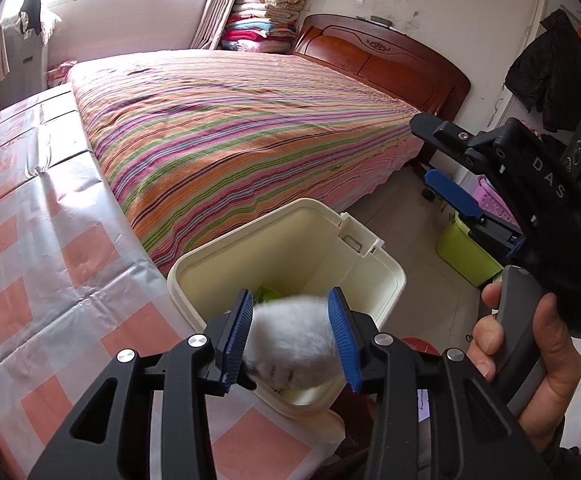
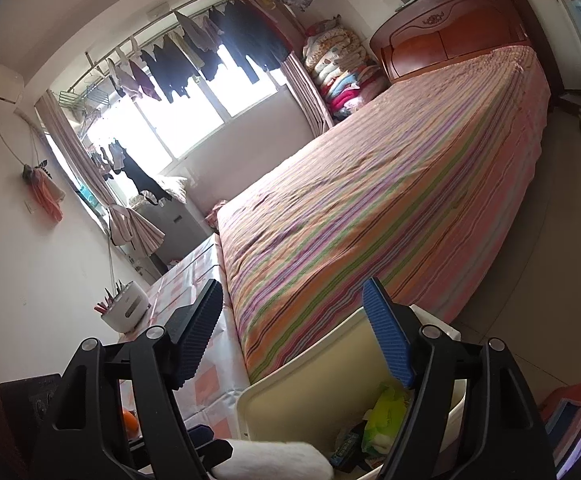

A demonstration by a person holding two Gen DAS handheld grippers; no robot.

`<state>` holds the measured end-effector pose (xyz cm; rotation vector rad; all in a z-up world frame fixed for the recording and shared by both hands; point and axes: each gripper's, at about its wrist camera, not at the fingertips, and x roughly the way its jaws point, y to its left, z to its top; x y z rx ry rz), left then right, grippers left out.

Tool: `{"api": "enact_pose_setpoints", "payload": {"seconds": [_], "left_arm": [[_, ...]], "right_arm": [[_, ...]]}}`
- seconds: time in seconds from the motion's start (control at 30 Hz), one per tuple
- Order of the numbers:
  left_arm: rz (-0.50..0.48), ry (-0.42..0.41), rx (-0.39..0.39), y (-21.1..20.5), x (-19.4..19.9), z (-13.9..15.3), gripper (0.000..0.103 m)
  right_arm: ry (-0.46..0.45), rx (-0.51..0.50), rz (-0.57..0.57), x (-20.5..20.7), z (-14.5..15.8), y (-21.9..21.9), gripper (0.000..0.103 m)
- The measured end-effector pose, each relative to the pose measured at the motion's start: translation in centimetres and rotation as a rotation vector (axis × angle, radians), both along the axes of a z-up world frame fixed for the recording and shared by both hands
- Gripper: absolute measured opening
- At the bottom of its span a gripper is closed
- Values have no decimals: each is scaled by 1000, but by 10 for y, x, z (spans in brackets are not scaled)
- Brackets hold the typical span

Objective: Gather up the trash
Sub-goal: 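Move both open grippers back over the remaining items on the table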

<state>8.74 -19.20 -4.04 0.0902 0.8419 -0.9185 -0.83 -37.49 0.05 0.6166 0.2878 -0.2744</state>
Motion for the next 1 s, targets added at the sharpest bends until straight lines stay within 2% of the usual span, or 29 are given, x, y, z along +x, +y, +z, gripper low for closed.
{"api": "enact_pose_setpoints", "payload": {"seconds": [0.17,0.33,0.5,0.6,0.8,1.0], "left_arm": [[42,-31,-29,19,-2,13,58],[176,-118,-88,76,-5,37,64],[350,-194,-115,136,-4,50,66],[425,-190,-125,159,-1,52,66],[492,-169,-148,185,-1,50,66],[559,-236,-114,215,-13,53,66]], "right_arm": [[-16,7,4,5,0,9,73],[-13,2,43,20,-2,34,77],[-4,5,169,51,-4,84,77],[-1,-19,241,68,-3,116,78],[41,-74,362,96,-11,173,78],[83,-106,450,106,-21,186,81]]}}
